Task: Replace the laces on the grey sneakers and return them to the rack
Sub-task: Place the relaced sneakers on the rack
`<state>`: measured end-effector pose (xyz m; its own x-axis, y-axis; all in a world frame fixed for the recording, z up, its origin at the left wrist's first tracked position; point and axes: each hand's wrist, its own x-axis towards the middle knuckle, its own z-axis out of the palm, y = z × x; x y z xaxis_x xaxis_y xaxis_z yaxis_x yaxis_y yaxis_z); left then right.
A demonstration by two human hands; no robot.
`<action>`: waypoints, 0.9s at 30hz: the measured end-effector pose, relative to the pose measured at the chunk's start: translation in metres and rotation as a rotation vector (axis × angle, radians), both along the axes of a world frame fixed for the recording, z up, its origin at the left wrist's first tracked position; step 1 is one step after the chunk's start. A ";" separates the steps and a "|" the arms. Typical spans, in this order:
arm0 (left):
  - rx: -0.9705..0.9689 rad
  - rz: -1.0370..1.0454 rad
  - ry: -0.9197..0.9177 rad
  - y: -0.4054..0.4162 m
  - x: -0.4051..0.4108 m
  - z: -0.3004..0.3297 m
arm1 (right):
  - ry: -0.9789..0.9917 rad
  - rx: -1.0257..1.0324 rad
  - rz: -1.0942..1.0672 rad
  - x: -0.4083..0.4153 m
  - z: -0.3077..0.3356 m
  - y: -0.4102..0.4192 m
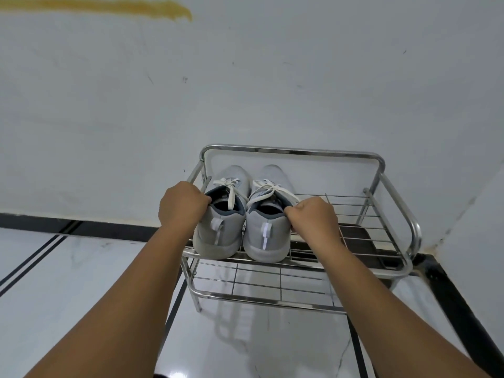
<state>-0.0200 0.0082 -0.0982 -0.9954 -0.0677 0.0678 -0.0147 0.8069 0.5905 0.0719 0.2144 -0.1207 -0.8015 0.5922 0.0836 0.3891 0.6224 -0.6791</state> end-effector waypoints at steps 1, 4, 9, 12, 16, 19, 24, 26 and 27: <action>0.005 -0.003 -0.018 -0.001 -0.002 -0.001 | 0.007 0.009 0.017 0.001 0.000 0.000; -0.014 -0.048 -0.085 -0.005 -0.006 -0.002 | 0.006 -0.023 0.098 0.006 0.001 0.003; 0.342 -0.187 -0.363 -0.017 0.003 0.007 | -0.101 -0.470 0.368 0.026 0.010 0.015; 0.413 -0.464 -0.577 -0.028 0.012 0.008 | -0.152 -0.403 0.484 0.033 0.003 0.011; 0.347 -0.574 -0.554 -0.035 0.021 -0.008 | -0.079 -0.217 0.408 0.027 -0.017 -0.004; 0.299 -0.517 -0.441 -0.035 0.022 -0.019 | -0.045 -0.119 0.331 0.027 -0.026 -0.010; 0.373 -0.516 -0.375 -0.034 0.018 -0.033 | -0.001 -0.028 0.284 0.023 -0.034 -0.007; 0.367 -0.510 -0.340 -0.032 0.017 -0.036 | 0.016 -0.011 0.264 0.022 -0.037 -0.007; 0.353 -0.500 -0.317 -0.031 0.016 -0.037 | 0.018 -0.002 0.258 0.021 -0.038 -0.007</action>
